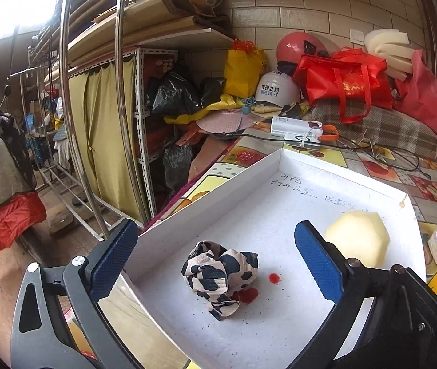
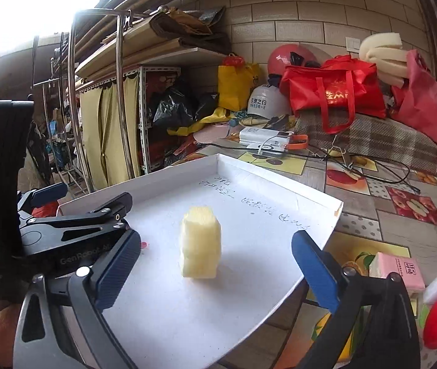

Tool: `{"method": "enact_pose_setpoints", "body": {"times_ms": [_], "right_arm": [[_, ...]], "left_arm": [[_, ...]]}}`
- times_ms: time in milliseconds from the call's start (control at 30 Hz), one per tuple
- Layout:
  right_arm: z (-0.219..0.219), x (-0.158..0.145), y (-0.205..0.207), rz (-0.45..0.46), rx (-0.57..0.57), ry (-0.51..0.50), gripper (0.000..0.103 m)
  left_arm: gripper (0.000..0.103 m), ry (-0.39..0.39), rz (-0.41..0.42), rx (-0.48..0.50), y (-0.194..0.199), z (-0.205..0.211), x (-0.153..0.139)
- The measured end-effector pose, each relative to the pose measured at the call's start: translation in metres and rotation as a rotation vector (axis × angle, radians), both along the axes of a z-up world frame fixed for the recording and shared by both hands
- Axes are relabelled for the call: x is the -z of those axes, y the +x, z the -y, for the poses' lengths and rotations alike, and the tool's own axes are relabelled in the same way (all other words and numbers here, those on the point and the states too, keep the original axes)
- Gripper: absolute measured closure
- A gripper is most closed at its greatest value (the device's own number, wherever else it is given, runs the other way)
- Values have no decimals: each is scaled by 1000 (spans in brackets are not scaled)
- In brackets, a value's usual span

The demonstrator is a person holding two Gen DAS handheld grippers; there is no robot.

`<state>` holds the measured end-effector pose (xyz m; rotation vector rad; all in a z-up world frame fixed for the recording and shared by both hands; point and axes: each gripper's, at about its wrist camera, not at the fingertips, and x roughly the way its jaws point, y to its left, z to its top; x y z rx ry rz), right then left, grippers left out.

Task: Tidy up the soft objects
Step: 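Carry the cloth into the white box and open left while right drops the sponge there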

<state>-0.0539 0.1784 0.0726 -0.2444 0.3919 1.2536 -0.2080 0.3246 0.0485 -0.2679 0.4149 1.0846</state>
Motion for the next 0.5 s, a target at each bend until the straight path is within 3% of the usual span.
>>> {"method": "enact_pose_setpoints", "body": {"times_ms": [233, 367, 500], "right_arm": [[14, -8, -31, 147, -31, 57, 0], [28, -7, -32, 146, -32, 47, 0], [58, -7, -28, 153, -50, 54, 0]], "left_arm": [[0, 47, 55, -21, -9, 7, -5], [0, 70, 92, -6, -14, 14, -7], [0, 71, 94, 79, -8, 31, -9]]}}
